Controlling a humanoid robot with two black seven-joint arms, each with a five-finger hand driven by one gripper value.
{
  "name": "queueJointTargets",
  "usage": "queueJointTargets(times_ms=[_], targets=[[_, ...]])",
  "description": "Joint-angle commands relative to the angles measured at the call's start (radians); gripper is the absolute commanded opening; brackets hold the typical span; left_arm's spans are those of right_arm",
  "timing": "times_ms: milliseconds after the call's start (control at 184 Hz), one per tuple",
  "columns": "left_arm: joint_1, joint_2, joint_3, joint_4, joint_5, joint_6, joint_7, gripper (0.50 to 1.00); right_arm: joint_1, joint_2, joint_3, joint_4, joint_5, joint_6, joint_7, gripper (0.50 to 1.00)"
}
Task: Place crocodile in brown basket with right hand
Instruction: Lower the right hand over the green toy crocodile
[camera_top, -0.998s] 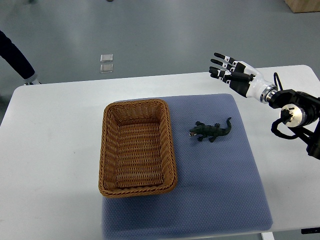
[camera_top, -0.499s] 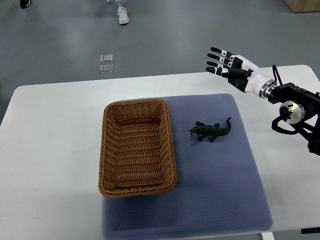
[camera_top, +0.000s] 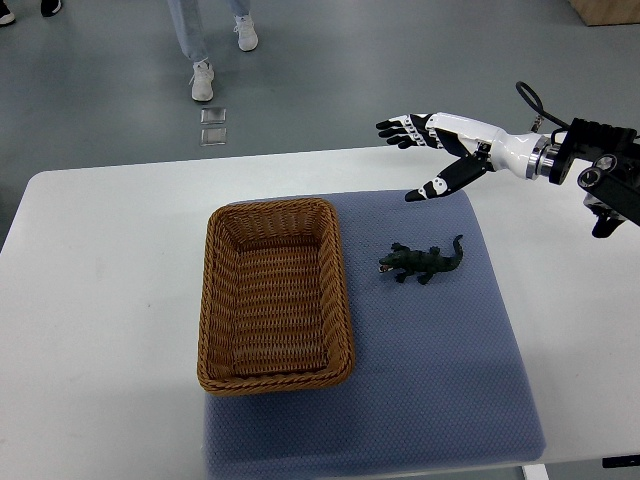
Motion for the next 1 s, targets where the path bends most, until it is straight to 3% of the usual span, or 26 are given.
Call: queueJointTargets(times_ms=[0,157,439,993], targets=[[0.0,0.0,0.0,0.0,0.0,0.0,0.0,1.0,0.01,-0.006,-0.033,0.01,-0.182,-0.001,0.017,0.928],[0.0,0.0,0.0,0.0,0.0,0.0,0.0,1.0,0.063,-0.008,-0.141,0.016,-0.387,-0.073,0.017,0.928],[0.0,0.0,0.0,0.0,0.0,0.0,0.0,1.0,0.243,-0.001,-0.527,0.016,-0.42,-0.245,0.017,0.924],[0.0,0.0,0.0,0.0,0.0,0.0,0.0,1.0,0.255,0.032,-0.613,0.085,-0.419,-0.254,0.017,0.924]])
